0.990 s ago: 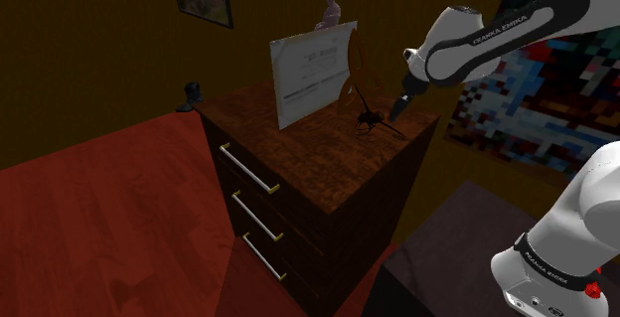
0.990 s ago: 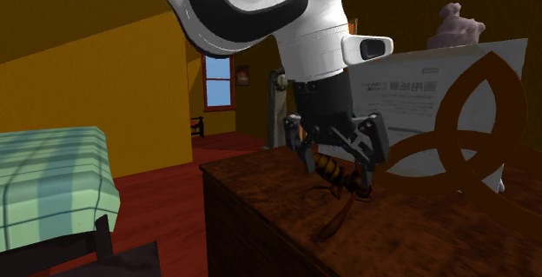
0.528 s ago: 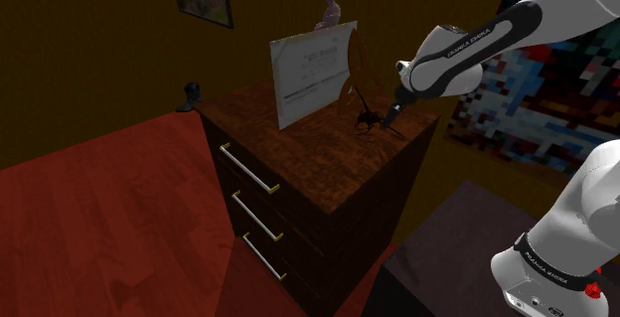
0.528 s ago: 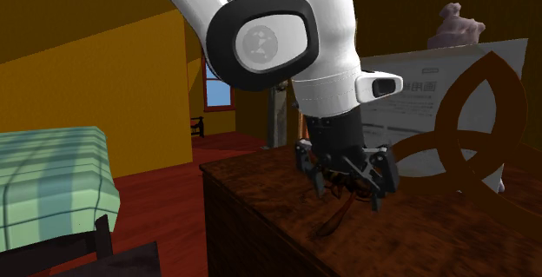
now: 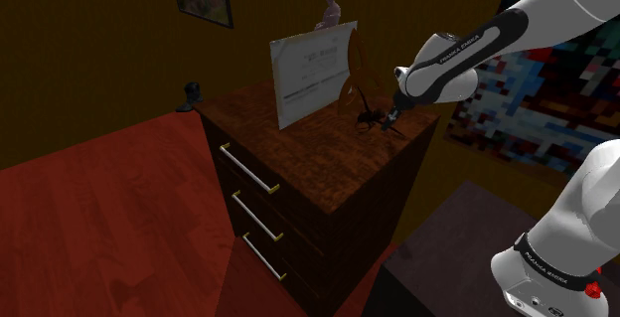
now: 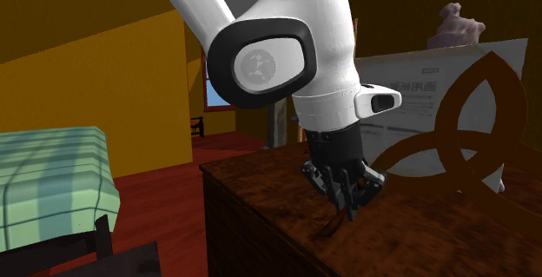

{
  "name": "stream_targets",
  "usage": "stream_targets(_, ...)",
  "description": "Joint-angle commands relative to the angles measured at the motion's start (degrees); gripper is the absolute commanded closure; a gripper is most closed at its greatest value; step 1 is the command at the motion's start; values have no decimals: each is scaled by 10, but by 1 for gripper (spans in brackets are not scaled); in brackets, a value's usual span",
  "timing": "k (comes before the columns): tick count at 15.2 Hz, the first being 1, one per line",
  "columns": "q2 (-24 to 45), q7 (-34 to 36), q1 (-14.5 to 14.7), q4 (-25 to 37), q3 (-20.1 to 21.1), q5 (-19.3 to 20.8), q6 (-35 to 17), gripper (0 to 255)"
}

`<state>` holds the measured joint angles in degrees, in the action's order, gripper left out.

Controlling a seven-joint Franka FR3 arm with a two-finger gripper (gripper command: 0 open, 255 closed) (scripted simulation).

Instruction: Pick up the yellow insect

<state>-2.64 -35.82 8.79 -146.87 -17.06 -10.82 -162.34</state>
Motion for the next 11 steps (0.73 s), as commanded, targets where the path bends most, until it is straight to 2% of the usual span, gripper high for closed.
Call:
stream_targets(1,0,0,0,0,0,0,0,255)
stream_targets(6,-1,0,-1,-1,-1,1,1,255)
stream_targets(11,-37,33,-10,7,3,42,42,255)
